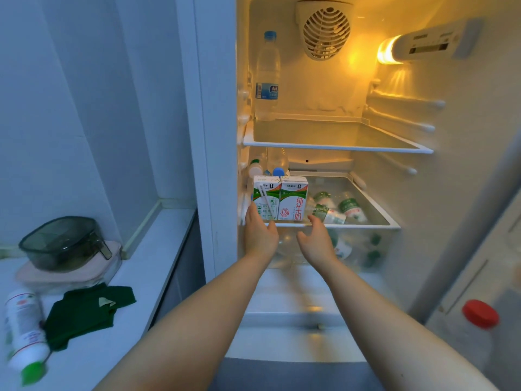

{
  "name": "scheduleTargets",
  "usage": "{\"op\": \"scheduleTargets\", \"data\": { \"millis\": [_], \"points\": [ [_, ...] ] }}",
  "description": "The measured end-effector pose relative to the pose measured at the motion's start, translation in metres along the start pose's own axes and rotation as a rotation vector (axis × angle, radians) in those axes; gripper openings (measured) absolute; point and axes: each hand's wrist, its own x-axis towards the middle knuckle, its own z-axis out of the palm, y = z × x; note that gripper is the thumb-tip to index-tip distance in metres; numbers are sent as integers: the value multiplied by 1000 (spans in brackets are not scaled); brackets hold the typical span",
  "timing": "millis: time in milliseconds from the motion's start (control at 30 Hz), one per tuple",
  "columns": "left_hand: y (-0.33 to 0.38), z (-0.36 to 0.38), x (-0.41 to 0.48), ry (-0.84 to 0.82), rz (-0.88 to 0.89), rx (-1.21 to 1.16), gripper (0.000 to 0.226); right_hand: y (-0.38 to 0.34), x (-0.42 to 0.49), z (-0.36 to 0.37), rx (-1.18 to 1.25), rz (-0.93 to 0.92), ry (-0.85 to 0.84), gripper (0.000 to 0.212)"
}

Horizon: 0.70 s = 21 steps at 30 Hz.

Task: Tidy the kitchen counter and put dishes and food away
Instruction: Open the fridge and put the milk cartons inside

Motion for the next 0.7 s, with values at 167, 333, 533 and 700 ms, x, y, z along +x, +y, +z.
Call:
{"op": "scheduleTargets", "data": {
  "millis": [167,333,533,700],
  "points": [
    [8,-34,-45,-113,21,40,60,-7,-42,-5,-71,-25,8,54],
    [14,-75,-101,-215,34,99,50,-12,-99,-11,-107,-11,-12,55],
    [10,-106,-179,-241,-2,174,39,-10,-184,-26,-153,-15,-14,52],
    [19,-119,-238,-240,11,209,37,-3,-244,-50,-228,-16,-7,51]
  ]
}}
